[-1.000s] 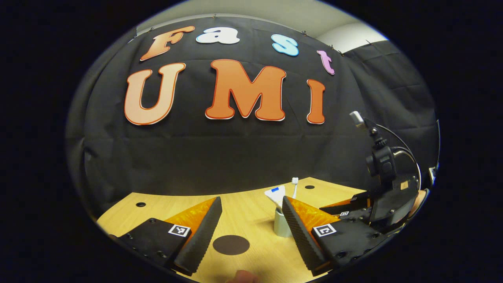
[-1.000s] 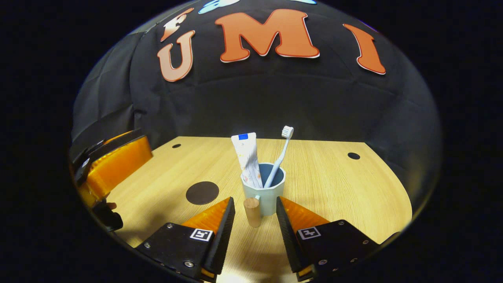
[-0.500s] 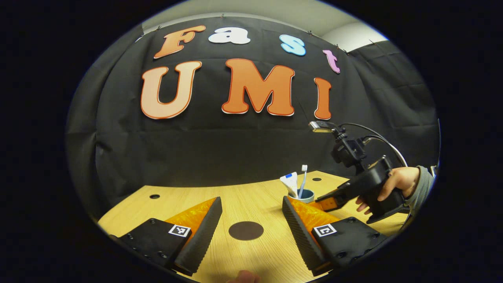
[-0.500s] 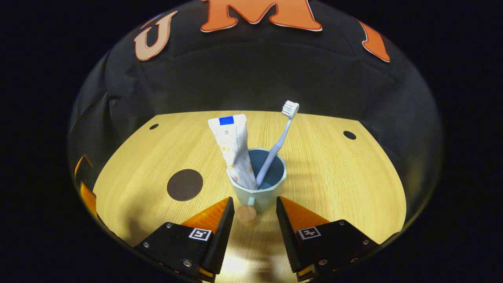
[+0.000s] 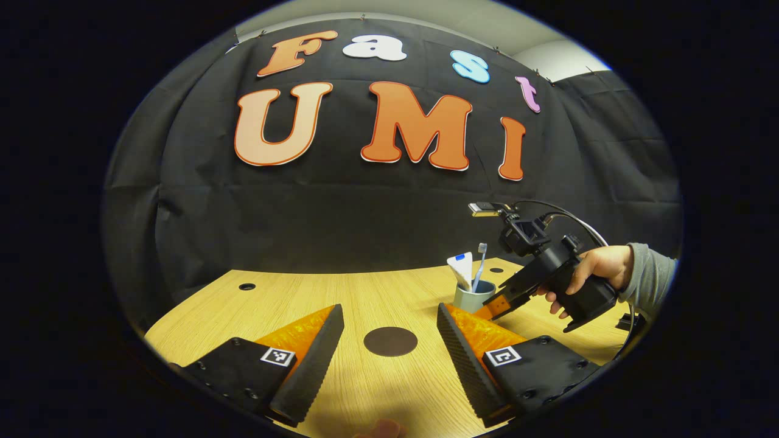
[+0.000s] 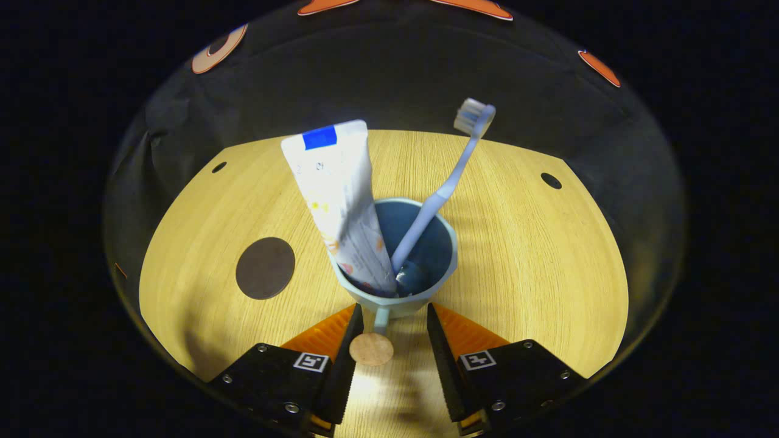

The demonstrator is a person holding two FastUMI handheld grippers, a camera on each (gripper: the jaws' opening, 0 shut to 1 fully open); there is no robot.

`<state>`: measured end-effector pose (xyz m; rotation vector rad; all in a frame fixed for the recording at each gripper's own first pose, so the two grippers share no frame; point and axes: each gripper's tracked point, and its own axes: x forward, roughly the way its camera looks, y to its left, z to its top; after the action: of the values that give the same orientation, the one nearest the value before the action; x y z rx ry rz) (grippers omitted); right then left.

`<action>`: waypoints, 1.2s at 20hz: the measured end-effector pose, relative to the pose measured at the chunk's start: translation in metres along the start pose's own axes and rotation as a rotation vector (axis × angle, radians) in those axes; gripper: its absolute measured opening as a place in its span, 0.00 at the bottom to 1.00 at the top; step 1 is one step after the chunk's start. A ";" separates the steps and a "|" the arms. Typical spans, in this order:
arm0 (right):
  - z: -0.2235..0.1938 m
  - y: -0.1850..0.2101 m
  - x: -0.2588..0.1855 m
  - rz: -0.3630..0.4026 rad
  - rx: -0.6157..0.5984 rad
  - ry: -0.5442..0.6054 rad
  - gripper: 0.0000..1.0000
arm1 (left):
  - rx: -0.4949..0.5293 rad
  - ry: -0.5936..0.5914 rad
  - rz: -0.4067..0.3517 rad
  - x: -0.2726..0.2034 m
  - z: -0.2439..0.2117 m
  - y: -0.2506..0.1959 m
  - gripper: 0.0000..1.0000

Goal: Put the toothbrush and toothpaste on the desktop into the cup, then pick up the cup and place it on the coaster on the desktop.

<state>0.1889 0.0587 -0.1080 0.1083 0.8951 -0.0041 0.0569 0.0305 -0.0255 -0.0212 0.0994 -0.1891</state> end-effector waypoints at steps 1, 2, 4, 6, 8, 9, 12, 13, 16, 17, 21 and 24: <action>0.002 0.000 0.002 0.001 -0.003 -0.011 0.60 | -0.003 0.001 0.005 -0.001 -0.001 0.002 0.98; 0.000 -0.002 0.002 -0.002 -0.013 -0.021 0.57 | -0.009 0.002 0.009 -0.002 -0.002 0.003 0.98; -0.003 -0.005 0.001 0.008 -0.026 -0.030 0.46 | -0.017 0.007 0.008 -0.006 -0.004 0.003 0.98; -0.001 -0.006 -0.001 0.017 -0.012 -0.028 0.26 | -0.018 0.012 0.011 -0.006 -0.005 0.004 0.98; -0.001 -0.004 0.001 0.015 -0.015 -0.036 0.23 | -0.023 0.015 0.010 -0.006 -0.006 0.003 0.98; -0.001 -0.004 0.000 0.015 -0.018 -0.039 0.22 | -0.022 0.017 0.010 -0.007 -0.007 0.002 0.98; 0.001 -0.004 0.001 0.049 -0.020 -0.054 0.16 | -0.022 0.026 0.012 -0.010 -0.009 0.002 0.98; 0.001 -0.003 0.001 0.057 -0.023 -0.055 0.16 | -0.022 0.028 0.013 -0.010 -0.010 0.002 0.98; 0.003 -0.002 0.002 0.080 -0.026 -0.080 0.16 | -0.015 0.024 0.019 -0.013 -0.008 0.002 0.98; 0.005 -0.002 0.002 0.087 -0.024 -0.094 0.16 | -0.012 0.023 0.022 -0.015 -0.008 0.003 0.98; 0.010 -0.001 0.000 0.120 -0.046 -0.138 0.16 | -0.010 0.024 0.034 -0.019 -0.009 0.007 0.98; 0.017 0.000 -0.004 0.137 -0.082 -0.154 0.16 | -0.013 0.026 0.045 -0.022 -0.010 0.010 0.98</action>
<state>0.1996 0.0570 -0.0941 0.0913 0.7312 0.1504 0.0364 0.0439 -0.0336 -0.0296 0.1273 -0.1439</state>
